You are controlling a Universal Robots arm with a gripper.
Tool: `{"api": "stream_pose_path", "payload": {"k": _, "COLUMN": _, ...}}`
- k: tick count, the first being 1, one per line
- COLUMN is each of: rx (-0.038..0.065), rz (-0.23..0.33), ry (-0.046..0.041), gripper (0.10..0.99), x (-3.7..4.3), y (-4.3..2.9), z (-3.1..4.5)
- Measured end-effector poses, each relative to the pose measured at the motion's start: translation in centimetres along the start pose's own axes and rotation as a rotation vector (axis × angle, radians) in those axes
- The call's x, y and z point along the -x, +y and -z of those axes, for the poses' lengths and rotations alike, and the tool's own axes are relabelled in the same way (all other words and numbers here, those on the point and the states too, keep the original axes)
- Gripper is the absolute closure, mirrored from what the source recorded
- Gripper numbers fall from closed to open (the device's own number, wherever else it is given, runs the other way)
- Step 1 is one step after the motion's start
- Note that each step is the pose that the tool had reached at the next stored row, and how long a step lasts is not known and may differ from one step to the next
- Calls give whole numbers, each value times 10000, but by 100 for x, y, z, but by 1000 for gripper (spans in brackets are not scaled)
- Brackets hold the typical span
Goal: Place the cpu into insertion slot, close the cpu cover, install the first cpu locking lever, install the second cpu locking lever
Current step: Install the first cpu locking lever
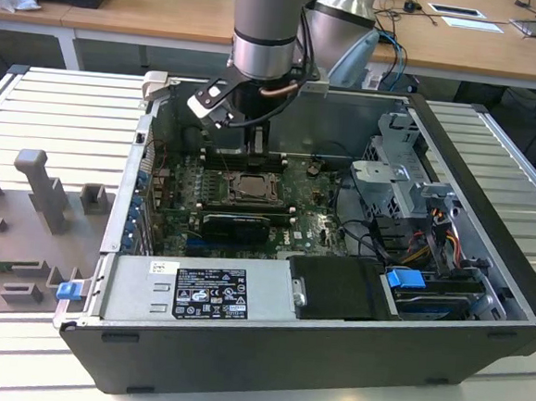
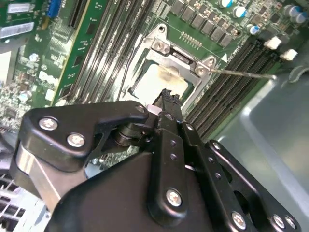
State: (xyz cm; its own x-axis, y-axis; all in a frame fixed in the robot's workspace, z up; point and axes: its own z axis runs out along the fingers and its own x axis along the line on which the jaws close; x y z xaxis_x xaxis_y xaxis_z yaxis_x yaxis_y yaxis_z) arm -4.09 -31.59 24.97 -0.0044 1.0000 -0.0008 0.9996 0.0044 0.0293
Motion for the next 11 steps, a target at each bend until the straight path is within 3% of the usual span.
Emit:
{"api": "stream_pose_path", "payload": {"k": 3, "rx": 0, "rz": 0, "ry": 0, "gripper": 980, "x": 0, "y": 5, "z": 167}}
{"api": "stream_pose_path", "payload": {"k": 5, "rx": 0, "rz": 0, "ry": 0, "gripper": 980, "x": 0, "y": 10, "z": 331}}
{"api": "stream_pose_path", "payload": {"k": 8, "rx": 1, "rz": 4, "ry": 1, "gripper": 980, "x": 0, "y": 13, "z": 441}}
{"api": "stream_pose_path", "payload": {"k": 11, "rx": 1, "rz": 884, "ry": 24, "gripper": 980, "x": 0, "y": 13, "z": 440}}
